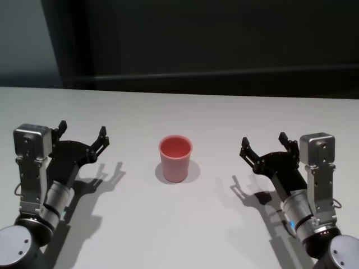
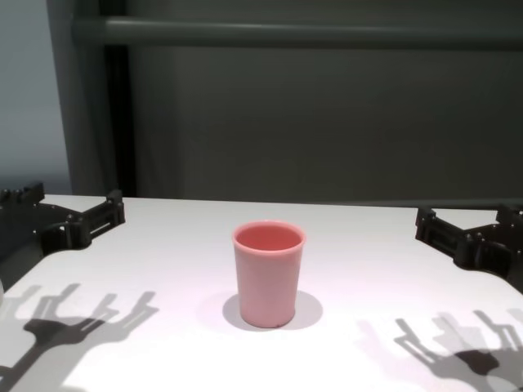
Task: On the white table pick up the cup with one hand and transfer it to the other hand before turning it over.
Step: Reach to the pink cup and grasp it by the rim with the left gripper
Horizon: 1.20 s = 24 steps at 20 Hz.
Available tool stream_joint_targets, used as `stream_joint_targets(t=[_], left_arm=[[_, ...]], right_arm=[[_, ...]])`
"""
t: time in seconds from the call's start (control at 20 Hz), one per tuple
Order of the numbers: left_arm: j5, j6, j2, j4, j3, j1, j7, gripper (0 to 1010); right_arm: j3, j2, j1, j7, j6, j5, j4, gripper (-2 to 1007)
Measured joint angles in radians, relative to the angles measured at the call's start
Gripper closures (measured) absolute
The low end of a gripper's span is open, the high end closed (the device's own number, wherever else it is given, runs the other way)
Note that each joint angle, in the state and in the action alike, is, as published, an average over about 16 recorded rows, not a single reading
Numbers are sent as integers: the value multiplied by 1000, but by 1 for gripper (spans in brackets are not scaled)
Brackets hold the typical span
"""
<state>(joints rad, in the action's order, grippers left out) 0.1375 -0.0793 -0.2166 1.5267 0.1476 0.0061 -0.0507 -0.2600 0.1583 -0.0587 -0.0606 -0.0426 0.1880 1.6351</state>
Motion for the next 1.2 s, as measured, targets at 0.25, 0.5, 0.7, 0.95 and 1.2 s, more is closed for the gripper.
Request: stream_joint_targets(t=[0.25,0.5,0.7,0.95,1.2], left_arm=[[0,0,0,0,0,0,0,9],[0,0,0,0,0,0,0,9],[0,0,0,0,0,0,0,9],[-3,-1,-1,1,-1,0,-4,9],[-20,0,-11,11,-3,-1,-20,9]], right_arm=[[0,0,0,0,0,0,0,3],[0,0,0,0,0,0,0,3],[0,0,0,0,0,0,0,3],[0,0,0,0,0,0,0,3],[0,0,0,0,0,0,0,3]])
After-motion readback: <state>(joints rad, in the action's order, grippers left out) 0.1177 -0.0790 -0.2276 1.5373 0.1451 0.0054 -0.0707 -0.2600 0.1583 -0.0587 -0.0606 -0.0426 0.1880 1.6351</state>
